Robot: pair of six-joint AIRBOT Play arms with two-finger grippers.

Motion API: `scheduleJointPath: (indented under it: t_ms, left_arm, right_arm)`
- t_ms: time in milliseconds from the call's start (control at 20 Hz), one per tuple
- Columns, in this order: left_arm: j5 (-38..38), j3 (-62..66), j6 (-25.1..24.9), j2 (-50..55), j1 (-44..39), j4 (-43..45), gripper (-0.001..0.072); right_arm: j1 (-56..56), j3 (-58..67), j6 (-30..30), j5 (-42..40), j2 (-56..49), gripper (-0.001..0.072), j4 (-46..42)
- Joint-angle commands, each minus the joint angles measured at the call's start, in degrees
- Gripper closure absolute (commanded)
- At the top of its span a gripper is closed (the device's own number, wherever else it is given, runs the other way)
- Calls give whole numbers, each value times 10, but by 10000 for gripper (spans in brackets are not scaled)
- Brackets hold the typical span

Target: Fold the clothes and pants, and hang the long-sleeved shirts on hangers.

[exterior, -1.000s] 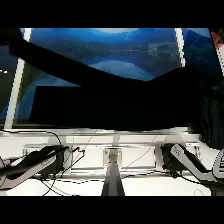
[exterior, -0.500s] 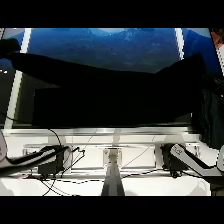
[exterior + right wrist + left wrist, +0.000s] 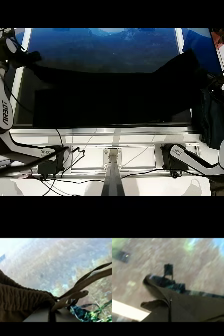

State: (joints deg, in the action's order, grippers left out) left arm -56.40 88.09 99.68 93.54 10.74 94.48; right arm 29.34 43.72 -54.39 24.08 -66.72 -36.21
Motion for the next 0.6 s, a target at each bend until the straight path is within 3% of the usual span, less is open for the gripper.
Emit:
scheduleJointPath:
  t_ms: [0,150,200,250,300,550]
  left_arm:
    - [101,0,0,25,0,-16,700]
    - [153,0,0,41,1,-15,687]
    - [160,0,0,42,1,-14,566]
    - [165,0,1,41,2,-7,229]
    - [170,0,5,41,4,-6,-13]
    - [93,0,92,39,54,-6,2]
  right_arm:
    - [-6,0,1,-6,-1,685,-26]
    - [-6,0,0,-5,-1,685,-31]
    - [-6,0,0,-5,-1,685,-31]
    - [-6,0,1,-5,-1,685,-31]
    - [-6,0,1,-5,-1,685,-31]
    - [-6,0,1,-5,-1,685,-31]
